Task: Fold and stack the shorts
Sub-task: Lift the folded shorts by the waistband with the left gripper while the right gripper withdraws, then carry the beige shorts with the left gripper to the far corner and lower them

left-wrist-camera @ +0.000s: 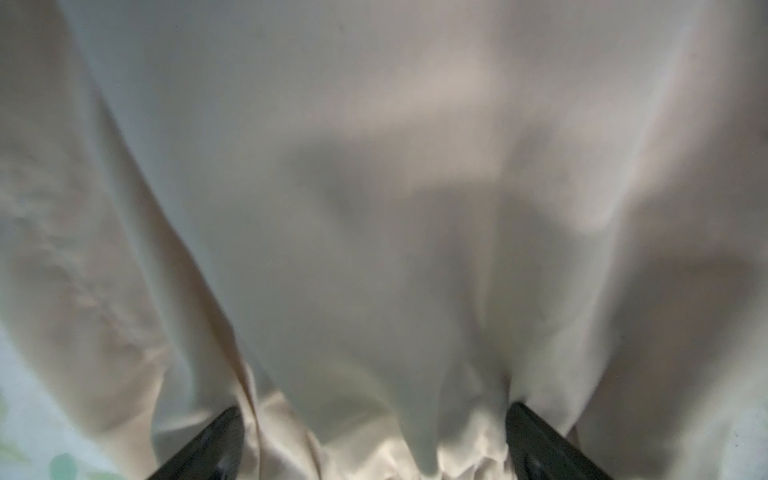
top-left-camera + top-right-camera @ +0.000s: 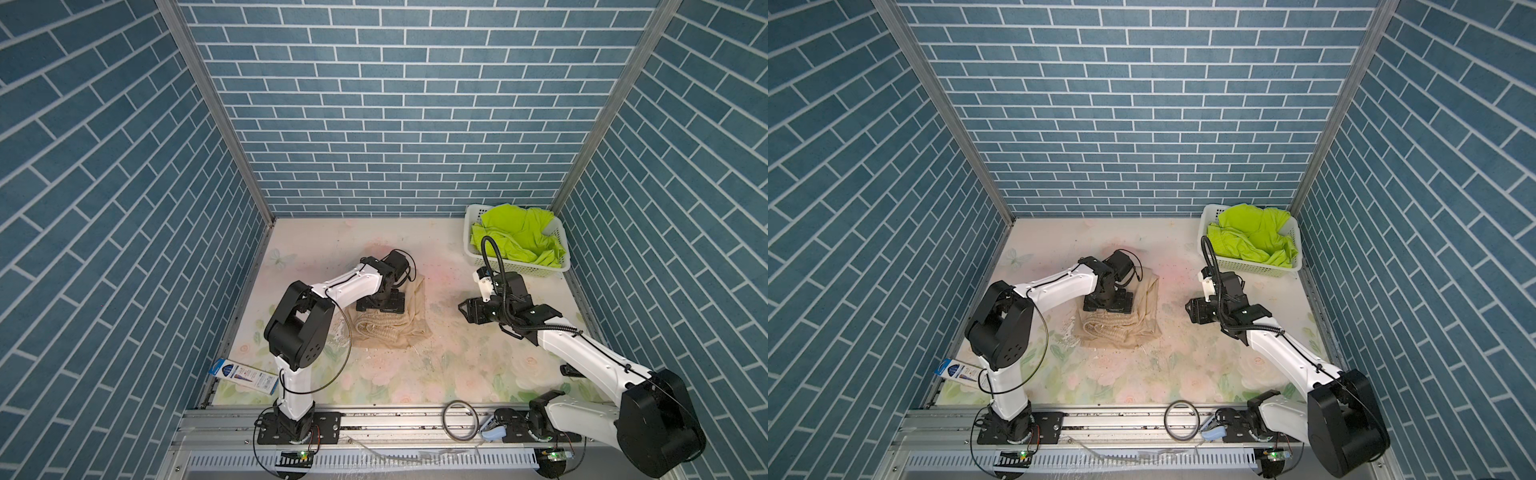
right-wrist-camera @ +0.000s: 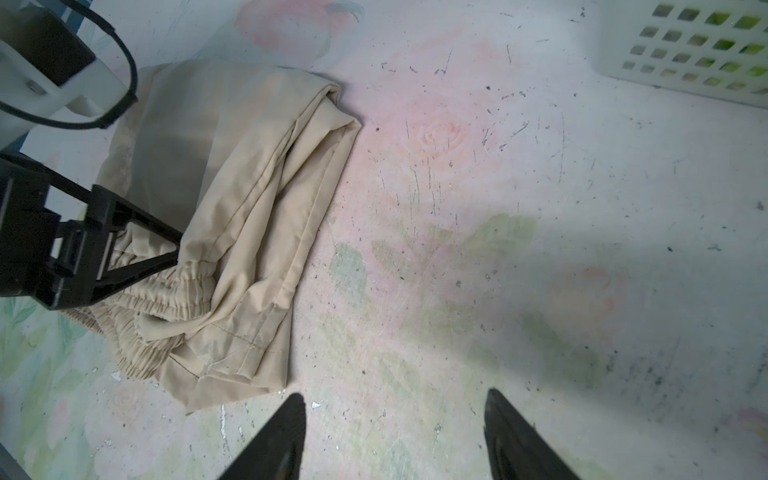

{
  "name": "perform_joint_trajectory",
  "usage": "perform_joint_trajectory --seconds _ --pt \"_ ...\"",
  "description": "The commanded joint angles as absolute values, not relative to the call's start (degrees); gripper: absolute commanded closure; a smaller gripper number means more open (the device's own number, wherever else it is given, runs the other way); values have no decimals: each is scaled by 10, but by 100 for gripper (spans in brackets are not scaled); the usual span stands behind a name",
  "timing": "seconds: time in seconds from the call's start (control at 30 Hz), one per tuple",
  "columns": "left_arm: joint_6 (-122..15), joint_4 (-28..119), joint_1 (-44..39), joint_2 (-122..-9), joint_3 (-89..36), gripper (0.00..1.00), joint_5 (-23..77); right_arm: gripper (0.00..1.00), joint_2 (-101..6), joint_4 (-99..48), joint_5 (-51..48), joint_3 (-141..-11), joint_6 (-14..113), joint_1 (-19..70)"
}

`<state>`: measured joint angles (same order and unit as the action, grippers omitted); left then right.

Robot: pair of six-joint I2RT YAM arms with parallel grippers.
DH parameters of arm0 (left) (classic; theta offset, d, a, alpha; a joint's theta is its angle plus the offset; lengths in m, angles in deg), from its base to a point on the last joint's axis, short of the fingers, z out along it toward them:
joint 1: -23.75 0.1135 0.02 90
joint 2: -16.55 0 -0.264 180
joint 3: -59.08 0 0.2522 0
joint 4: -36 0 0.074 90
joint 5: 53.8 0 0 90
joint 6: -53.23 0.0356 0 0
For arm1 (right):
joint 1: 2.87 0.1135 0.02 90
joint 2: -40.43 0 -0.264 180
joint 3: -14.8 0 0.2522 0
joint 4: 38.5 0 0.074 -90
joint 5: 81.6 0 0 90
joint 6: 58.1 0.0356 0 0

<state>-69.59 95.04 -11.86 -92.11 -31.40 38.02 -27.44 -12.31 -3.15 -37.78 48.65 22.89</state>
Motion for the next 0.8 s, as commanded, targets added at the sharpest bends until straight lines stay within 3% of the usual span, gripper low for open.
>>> perform_joint_trajectory --seconds 0.0,0.13,0.4,0.77 --pt "-707 904 -122 -944 -298 0 356 31 -275 -127 -32 -376 509 226" --pt "-696 884 -104 -968 -282 0 351 31 -284 -130 -39 -383 514 225" --pt "-621 868 21 -968 -266 0 382 31 -288 -123 -30 -393 519 225" --pt "-432 941 167 -1083 -505 0 454 31 -312 -129 -24 -429 519 225"
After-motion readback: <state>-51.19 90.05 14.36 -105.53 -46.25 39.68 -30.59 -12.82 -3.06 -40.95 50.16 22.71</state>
